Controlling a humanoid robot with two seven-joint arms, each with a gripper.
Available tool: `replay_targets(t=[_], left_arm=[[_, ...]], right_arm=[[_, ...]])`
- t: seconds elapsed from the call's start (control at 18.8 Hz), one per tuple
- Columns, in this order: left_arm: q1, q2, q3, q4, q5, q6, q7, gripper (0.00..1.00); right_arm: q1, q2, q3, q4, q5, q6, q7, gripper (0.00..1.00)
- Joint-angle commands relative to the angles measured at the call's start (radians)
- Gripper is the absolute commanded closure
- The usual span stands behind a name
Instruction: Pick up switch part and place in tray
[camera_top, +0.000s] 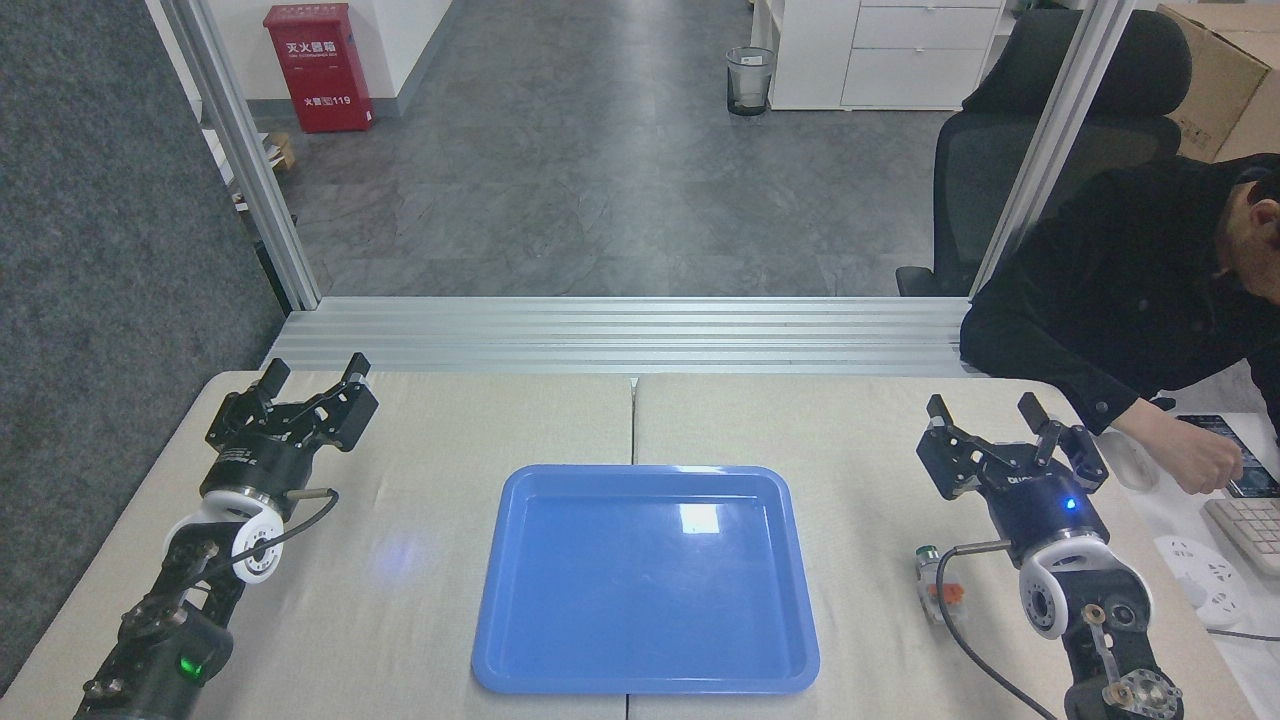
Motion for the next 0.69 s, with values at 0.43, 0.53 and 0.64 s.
replay_targets(t=[0.43,0.53,0.64], left_arm=[[-0.001,0.000,0.000,0.000,0.000,0.001,-0.001,0.00],[0.000,0.000,0.000,0.000,0.000,0.001,-0.001,0.00],[0.000,0.000,0.000,0.000,0.000,0.001,-0.001,0.00]], right_arm=[[0.004,0.022,-0.005,-0.019,-0.004,0.003,-0.010,0.00],[0.004,0.030,-0.002,-0.019,-0.002,0.003,-0.010,0.00],[0.004,0.030,-0.002,-0.019,-0.001,0.004,-0.010,0.00]])
